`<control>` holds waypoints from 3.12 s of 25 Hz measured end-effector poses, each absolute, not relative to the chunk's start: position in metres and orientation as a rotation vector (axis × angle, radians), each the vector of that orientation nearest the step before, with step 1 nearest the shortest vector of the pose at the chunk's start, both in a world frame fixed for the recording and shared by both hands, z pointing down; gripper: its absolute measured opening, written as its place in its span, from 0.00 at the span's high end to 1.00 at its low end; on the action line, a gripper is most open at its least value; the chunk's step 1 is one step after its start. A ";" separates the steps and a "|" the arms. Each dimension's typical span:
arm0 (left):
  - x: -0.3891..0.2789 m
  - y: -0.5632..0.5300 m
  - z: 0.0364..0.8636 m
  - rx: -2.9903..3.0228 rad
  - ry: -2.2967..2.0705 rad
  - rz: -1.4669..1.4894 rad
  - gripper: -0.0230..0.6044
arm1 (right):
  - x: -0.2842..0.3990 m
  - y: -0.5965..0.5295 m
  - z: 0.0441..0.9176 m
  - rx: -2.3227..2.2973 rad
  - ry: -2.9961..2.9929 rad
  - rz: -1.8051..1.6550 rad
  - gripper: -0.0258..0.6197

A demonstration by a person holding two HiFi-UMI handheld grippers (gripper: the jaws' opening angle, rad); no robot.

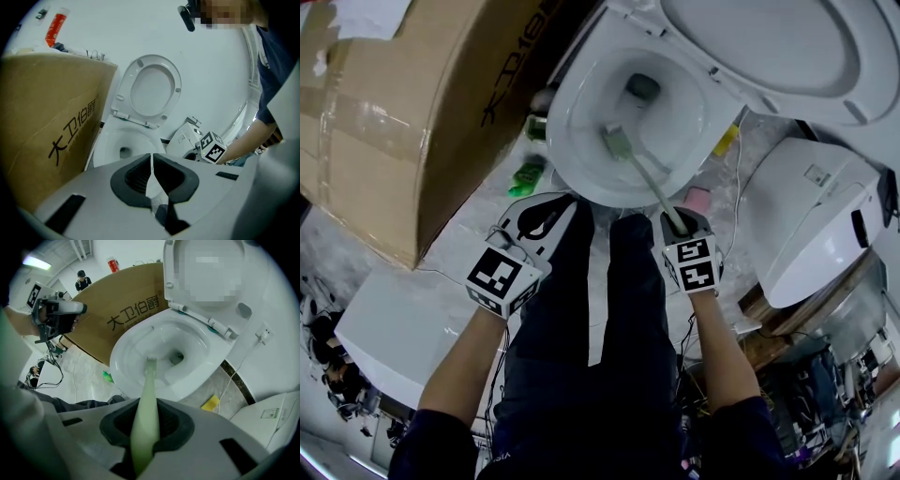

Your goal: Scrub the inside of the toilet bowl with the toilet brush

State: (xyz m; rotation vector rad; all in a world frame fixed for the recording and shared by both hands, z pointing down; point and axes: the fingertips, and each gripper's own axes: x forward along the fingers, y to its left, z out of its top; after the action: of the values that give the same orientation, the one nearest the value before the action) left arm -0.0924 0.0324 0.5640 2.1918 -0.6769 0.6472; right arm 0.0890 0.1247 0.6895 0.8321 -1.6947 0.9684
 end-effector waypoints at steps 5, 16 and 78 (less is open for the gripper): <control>-0.105 0.031 0.564 2.183 -0.704 0.633 0.89 | 0.068 0.107 0.685 0.842 -1.727 0.963 0.86; -0.112 0.025 0.567 2.166 -0.719 0.615 0.90 | 0.059 0.064 0.678 0.877 -1.761 0.927 0.86; -0.043 0.035 0.559 2.222 -0.597 0.644 0.90 | 0.172 0.109 0.666 0.958 -1.648 0.907 0.86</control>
State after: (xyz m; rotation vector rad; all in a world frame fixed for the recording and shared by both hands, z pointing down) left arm -0.0431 0.0352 0.5586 2.2223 -0.5968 0.6445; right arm 0.1724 0.1091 0.6661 0.9585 -1.6484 0.9069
